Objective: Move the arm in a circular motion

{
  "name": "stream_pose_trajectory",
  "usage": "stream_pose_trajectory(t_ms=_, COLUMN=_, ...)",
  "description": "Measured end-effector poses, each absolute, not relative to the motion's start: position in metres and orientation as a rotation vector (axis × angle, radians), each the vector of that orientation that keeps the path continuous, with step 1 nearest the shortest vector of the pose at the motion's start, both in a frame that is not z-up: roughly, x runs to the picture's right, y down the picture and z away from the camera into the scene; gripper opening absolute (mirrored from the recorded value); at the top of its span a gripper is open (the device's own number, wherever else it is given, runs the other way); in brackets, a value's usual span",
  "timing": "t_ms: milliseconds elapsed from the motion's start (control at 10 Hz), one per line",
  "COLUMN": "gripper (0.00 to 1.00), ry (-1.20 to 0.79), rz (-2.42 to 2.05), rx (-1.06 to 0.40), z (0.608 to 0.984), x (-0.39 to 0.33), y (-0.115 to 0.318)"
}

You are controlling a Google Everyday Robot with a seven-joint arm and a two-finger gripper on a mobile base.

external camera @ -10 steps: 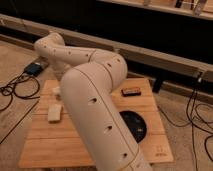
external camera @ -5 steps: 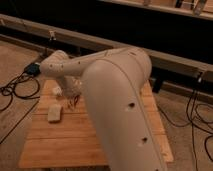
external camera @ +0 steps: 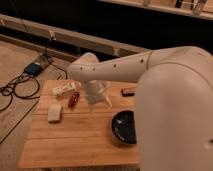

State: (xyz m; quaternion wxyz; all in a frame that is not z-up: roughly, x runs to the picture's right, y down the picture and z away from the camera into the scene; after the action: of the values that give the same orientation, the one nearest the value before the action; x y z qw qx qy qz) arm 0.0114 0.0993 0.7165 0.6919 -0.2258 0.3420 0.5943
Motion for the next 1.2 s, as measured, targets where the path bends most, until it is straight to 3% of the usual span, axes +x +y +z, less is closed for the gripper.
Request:
stream_pose_trajectory(t_ms=500, gripper=0.65, ry=0.761, rz=1.478, rx=-0.393, z=0.732, x=0.099, y=0.011)
stream_pose_trajectory(t_ms=800, gripper=0.65, ry=0.711, rz=1.440, rx=-0.377, z=0.767, x=0.066, y=-0.038)
stream_pose_trajectory(t_ms=1200, gripper=0.65, ry=0.660, rz=1.300, rx=-0.387, z=0.806, x=-0.018, y=-0.067)
